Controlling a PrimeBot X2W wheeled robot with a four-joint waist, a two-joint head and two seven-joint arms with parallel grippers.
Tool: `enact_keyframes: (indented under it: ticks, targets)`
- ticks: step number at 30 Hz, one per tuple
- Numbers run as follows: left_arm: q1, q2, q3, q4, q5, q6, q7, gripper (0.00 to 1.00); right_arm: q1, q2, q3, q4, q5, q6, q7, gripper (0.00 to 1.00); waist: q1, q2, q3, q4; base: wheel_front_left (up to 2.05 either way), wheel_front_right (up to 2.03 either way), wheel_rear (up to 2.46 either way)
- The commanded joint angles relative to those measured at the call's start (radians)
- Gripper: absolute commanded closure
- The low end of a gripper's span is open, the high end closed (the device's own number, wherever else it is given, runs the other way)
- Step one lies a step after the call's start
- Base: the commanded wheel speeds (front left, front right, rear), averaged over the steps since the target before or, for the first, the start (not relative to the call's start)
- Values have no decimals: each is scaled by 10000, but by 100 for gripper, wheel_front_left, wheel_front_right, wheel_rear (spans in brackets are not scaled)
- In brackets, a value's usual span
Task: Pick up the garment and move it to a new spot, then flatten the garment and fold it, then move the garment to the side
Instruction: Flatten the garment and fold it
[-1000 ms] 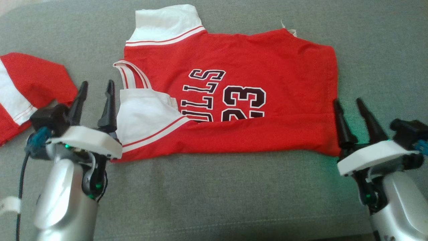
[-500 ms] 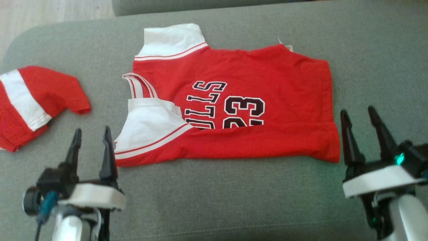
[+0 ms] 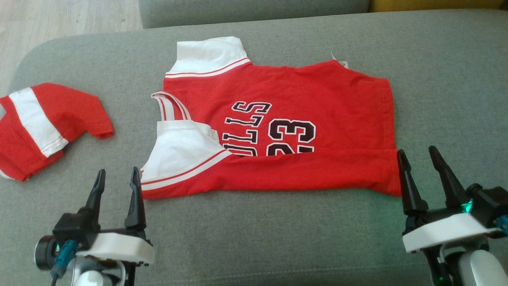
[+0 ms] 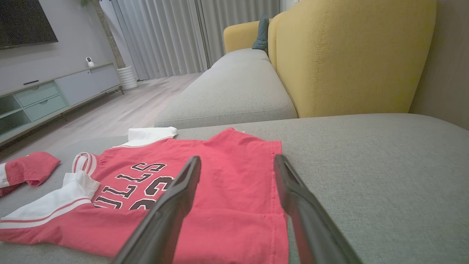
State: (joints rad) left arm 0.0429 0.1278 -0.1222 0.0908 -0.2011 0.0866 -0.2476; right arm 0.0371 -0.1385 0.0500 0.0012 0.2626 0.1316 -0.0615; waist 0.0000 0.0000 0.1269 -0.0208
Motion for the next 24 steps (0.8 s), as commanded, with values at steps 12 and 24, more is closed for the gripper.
enact_keyframes:
  ticks: [12,24]
  targets:
    - [-606,153,-117,109,-464,-575,532,0,-84,-62,24,-112,-75,-9,536,0,0,0,481,1,0,0,0]
    - [-1714,108,-89,2241,-1412,-1082,1640,0,-878,52,-124,1631,-179,-9,1427,0,0,0,1429,-93,0,0,0]
